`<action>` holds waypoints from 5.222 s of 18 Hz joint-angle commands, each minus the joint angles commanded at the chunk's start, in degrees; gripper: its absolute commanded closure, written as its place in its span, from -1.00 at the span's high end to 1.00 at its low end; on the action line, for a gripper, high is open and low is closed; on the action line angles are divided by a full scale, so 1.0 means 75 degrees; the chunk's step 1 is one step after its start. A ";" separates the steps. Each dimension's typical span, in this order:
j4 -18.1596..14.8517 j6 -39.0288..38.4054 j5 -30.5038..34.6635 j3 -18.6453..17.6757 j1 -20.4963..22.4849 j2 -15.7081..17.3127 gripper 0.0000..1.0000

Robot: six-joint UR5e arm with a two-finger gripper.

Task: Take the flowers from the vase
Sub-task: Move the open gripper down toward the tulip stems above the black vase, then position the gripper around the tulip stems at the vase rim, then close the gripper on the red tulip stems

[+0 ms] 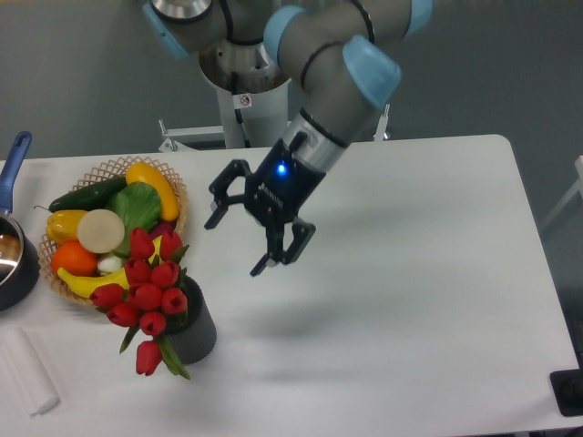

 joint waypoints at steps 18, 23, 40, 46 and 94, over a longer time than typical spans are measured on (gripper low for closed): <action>0.0421 0.0002 -0.0739 0.0457 -0.0504 -0.0926 1.00; 0.0434 -0.0022 -0.0739 0.0527 -0.0633 -0.1020 1.00; 0.0480 0.0014 -0.0646 0.0574 -0.0938 -0.1078 1.00; 0.0516 0.0037 -0.0622 0.0574 -0.0996 -0.1207 1.00; 0.0609 -0.1099 -0.1501 0.0785 -0.0868 -0.0598 -0.20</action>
